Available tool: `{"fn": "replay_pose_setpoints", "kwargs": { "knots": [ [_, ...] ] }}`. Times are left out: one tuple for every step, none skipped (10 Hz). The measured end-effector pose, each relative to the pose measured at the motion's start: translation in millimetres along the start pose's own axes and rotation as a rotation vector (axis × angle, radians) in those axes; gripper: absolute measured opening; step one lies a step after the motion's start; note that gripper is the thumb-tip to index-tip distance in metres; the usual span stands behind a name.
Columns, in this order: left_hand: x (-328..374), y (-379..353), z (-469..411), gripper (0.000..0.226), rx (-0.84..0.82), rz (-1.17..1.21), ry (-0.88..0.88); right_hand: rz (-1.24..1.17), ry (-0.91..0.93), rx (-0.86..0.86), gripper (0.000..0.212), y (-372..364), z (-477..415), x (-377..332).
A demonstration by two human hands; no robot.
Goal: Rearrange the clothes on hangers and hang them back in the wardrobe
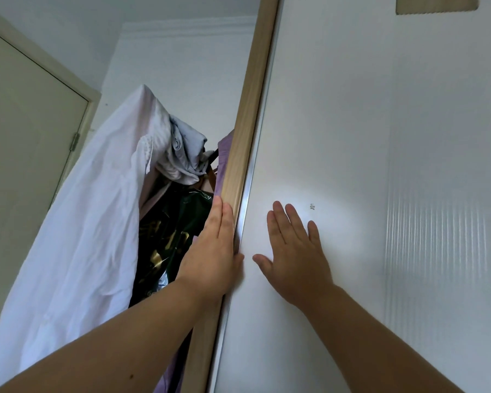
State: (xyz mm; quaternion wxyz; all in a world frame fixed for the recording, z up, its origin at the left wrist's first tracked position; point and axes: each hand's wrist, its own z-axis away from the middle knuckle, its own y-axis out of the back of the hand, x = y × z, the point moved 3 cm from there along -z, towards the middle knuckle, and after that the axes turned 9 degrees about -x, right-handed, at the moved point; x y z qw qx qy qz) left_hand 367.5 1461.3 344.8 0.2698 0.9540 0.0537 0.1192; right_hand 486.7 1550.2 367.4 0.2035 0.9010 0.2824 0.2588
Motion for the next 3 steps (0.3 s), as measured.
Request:
{"fn": "replay_pose_setpoints", "kwargs": {
  "knots": [
    [-0.2, 3.0, 0.5, 0.093, -0.030, 0.040, -0.016, -0.130, 0.092, -0.097, 0.075, 11.6, -0.5, 0.5],
    [-9.6, 17.9, 1.3, 0.101, -0.121, 0.133, -0.039, -0.386, 0.064, -0.088, 0.071, 36.7, 4.1, 15.5],
    [-15.3, 61.1, 3.2, 0.105, -0.045, 0.259, -0.105, -0.560, -0.194, 0.193, 0.053, 84.8, 17.1, 53.3]
  ]
}}
